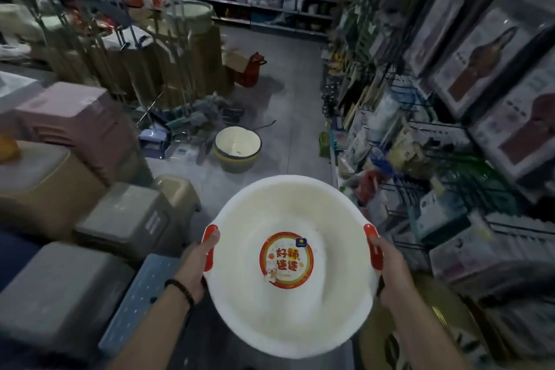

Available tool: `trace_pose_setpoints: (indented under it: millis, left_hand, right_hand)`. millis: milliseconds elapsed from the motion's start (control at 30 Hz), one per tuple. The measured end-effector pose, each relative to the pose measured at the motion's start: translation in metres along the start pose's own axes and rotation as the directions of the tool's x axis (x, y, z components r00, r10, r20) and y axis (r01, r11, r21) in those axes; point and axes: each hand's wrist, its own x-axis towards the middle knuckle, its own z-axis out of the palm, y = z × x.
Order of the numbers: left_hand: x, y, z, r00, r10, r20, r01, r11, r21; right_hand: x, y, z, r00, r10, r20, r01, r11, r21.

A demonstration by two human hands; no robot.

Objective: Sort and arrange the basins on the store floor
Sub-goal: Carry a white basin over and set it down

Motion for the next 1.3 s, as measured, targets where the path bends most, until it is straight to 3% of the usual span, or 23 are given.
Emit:
trace_pose_setpoints:
  millis: [200, 433, 767, 967, 1300]
  left_hand:
    - [0.122, 0.074, 0.071, 1.000, 0.023, -0.002, -0.023, 0.999, 0.038]
    - [0.271, 0.154, 0.144, 0.994, 0.057, -0.094, -0.054, 0.998, 0.043]
    - [0.450, 0.265, 0.194, 0.980, 0.019, -0.198, -0.013, 0.999, 0.030]
    - [0.600, 0.316, 0.202, 0.937, 0.001, -0.350, 0.022, 0.998, 0.064]
    - [0.814, 0.387, 0.214, 0.796, -0.134, -0.590, 0.253, 0.959, 0.124]
  right_hand:
    - [0.113, -0.069, 0.058, 0.999, 0.028, -0.017, -0.027, 0.999, 0.027]
    - [0.288, -0.157, 0.159, 0.990, 0.029, 0.136, -0.024, 0.999, -0.035]
    - [0.467, -0.306, 0.354, 0.962, 0.086, 0.258, 0.007, 0.940, -0.342]
    - [0.574, -0.356, 0.484, 0.958, 0.022, 0.286, 0.140, 0.835, -0.532]
    - [0.751, -0.393, 0.674, 0.938, 0.121, 0.326, 0.146, 0.714, -0.685]
